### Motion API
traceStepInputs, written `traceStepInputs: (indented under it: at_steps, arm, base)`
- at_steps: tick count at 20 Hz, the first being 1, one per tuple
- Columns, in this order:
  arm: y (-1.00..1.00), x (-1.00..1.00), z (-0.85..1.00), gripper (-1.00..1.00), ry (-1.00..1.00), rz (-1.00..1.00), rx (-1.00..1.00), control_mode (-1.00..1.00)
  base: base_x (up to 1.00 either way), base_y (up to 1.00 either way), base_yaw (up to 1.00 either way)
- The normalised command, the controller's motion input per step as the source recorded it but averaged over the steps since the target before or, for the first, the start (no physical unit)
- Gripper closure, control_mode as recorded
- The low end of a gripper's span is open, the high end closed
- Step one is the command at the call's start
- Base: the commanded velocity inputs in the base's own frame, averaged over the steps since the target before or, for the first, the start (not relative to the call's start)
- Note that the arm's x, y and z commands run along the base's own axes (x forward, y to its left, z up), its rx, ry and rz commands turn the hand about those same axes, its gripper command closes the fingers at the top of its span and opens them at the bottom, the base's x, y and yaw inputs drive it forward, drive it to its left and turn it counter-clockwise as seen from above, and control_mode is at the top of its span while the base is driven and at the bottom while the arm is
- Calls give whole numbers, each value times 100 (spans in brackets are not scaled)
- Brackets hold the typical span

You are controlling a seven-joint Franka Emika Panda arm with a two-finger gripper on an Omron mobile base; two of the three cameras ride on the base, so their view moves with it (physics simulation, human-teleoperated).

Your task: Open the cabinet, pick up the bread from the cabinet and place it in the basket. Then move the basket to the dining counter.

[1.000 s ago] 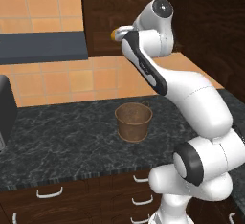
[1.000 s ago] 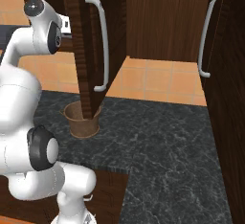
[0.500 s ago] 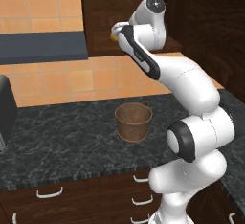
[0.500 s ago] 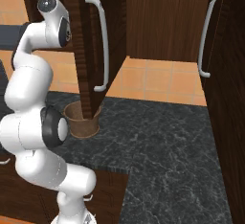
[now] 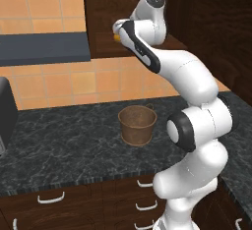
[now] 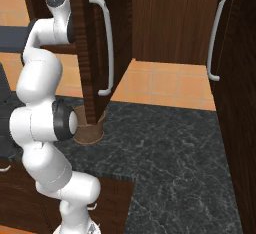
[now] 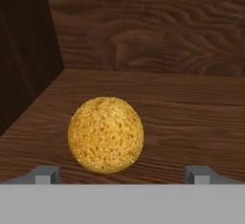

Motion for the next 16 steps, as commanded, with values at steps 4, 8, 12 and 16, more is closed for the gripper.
traceStepInputs:
  at_steps: [4,8,12,16]
  arm:
    - [3,29,0,-100,0,0,0,-100]
    - [7,21,-1,-100,2,0,0,-100]
    - [6,10,-1,-100,2,5,0,-100]
    - [7,5,-1,-100,4,5,0,-100]
  base:
    - [0,0,0]
    - [0,0,0]
    - [0,0,0]
    - [0,0,0]
